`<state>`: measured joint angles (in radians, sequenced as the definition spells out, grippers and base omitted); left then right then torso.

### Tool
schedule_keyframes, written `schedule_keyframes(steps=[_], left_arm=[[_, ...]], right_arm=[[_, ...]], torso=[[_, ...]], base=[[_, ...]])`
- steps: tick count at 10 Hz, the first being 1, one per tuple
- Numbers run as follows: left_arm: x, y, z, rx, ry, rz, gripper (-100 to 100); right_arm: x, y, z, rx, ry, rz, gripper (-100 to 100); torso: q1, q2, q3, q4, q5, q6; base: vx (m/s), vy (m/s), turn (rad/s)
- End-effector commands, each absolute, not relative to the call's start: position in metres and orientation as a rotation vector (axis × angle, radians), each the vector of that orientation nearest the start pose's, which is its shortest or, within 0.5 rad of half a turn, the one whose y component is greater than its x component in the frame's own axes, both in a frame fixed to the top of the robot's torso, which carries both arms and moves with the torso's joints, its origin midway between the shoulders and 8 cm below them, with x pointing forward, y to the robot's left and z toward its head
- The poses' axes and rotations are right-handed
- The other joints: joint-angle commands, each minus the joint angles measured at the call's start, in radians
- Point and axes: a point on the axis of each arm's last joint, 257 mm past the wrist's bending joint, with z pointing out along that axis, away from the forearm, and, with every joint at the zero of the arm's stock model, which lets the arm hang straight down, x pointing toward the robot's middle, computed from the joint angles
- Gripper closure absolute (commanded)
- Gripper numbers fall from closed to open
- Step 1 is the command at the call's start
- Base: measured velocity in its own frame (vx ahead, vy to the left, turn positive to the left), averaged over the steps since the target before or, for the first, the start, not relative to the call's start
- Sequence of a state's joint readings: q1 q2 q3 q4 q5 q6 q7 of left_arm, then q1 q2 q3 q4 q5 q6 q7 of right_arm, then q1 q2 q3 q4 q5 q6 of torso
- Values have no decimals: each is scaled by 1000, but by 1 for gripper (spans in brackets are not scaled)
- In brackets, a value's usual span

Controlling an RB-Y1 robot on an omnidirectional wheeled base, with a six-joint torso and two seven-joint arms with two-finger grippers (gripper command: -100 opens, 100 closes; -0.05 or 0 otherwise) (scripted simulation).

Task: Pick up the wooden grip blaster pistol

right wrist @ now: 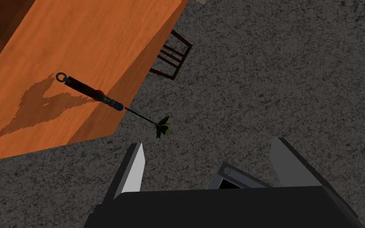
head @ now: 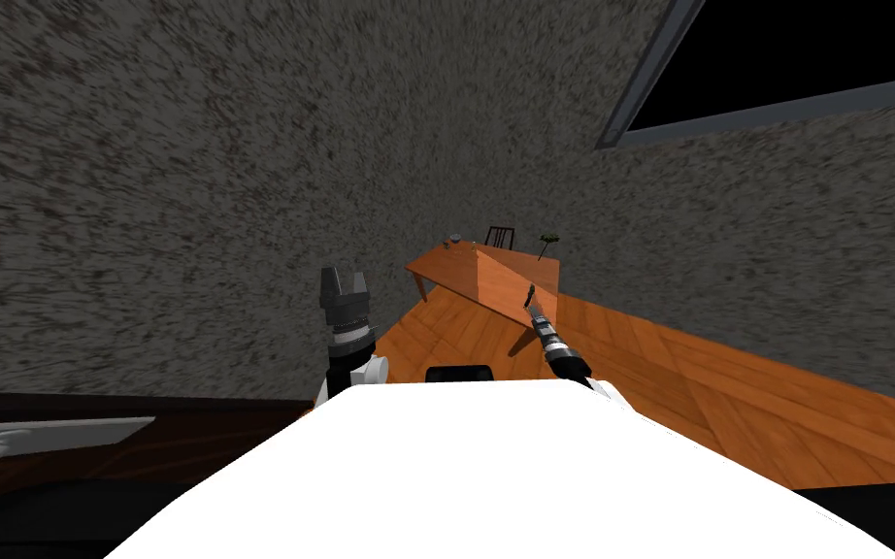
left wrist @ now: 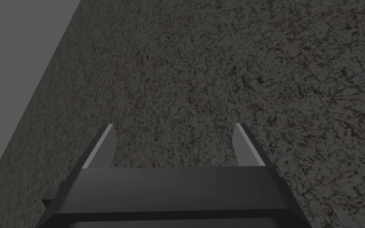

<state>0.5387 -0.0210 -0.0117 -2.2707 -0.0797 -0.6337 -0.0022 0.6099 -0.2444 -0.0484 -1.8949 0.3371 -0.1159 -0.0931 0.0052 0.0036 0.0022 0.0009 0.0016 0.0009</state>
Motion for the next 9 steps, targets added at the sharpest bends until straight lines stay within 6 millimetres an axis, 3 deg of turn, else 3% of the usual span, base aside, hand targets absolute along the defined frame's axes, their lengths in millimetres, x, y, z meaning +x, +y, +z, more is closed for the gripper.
schedule_keyframes(steps=[1, 4, 5, 7, 8, 9], left_arm=[[322, 266, 32, -548, 585, -1272, 0], [322, 266, 32, -548, 585, -1272, 0], [322, 266, 32, -548, 585, -1272, 0], [322, 266, 32, -548, 585, -1272, 0], [322, 266, 32, -548, 585, -1272, 0], [322, 266, 32, -548, 585, -1271, 0]], right_arm=[[340, -372, -316, 967, 1563, 581, -100], [292, -425, -379, 971, 1741, 308, -100], [292, -425, -379, 971, 1741, 308, -100], [256, -463, -407, 963, 1837, 130, -100], [251, -465, -413, 970, 1849, 118, -100], [232, -484, -424, 961, 1892, 30, -100]], torso=[[0, 0, 0, 0, 0, 0], [1, -4, -2, -1, 0, -1], [1, -6, -3, -1, 0, -1], [-3, -4, -2, -1, -1, 0], [-3, -5, -3, -1, -1, -1], [-4, -5, -3, -1, -1, 0]], base=[[15, 88, 125], [63, 132, 369], [63, 78, 108], [76, 72, 292], [78, 40, 113], [76, 50, 182]])
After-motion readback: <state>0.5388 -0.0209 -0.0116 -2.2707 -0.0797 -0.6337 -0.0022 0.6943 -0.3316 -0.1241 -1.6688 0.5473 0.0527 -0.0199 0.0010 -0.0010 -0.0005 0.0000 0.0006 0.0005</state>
